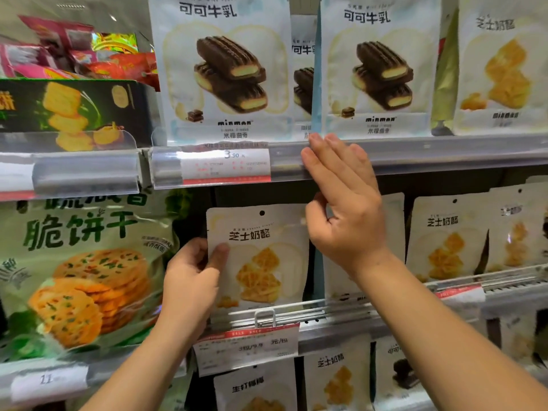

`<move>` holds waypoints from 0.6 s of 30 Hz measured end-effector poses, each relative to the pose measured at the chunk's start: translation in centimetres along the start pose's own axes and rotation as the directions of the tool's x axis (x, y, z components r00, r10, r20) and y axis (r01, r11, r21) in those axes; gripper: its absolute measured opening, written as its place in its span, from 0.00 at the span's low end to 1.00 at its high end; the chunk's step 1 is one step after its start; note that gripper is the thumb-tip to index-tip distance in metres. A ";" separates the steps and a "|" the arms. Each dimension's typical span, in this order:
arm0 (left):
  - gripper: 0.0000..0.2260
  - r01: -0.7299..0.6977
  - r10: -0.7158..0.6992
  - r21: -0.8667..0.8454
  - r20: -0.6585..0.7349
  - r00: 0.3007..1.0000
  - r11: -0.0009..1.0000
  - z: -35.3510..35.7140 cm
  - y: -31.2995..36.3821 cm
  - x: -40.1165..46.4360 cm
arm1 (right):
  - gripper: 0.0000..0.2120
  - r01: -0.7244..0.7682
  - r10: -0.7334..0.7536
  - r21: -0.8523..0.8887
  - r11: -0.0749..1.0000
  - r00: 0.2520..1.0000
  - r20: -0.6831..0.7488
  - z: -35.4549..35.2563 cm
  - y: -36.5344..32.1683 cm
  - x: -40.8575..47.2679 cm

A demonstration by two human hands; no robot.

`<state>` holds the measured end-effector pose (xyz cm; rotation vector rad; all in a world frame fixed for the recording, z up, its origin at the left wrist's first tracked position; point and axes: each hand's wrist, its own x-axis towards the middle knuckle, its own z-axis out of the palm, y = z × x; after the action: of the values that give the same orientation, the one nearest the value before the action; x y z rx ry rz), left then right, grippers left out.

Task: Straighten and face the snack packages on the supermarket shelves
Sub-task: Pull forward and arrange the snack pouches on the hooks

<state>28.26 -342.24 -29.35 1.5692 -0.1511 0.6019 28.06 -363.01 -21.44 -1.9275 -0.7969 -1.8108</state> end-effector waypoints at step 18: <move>0.02 -0.367 0.422 -0.237 0.256 0.869 0.899 1.5 7.4 -3.9 | 0.09 -0.484 0.515 -0.177 0.857 0.809 0.283 -11.5 -7.6 0.7</move>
<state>22.09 -345.51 -24.50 1.4504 -0.7586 0.6413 14.31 -364.26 -20.39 -2.2618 -0.2391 -1.2520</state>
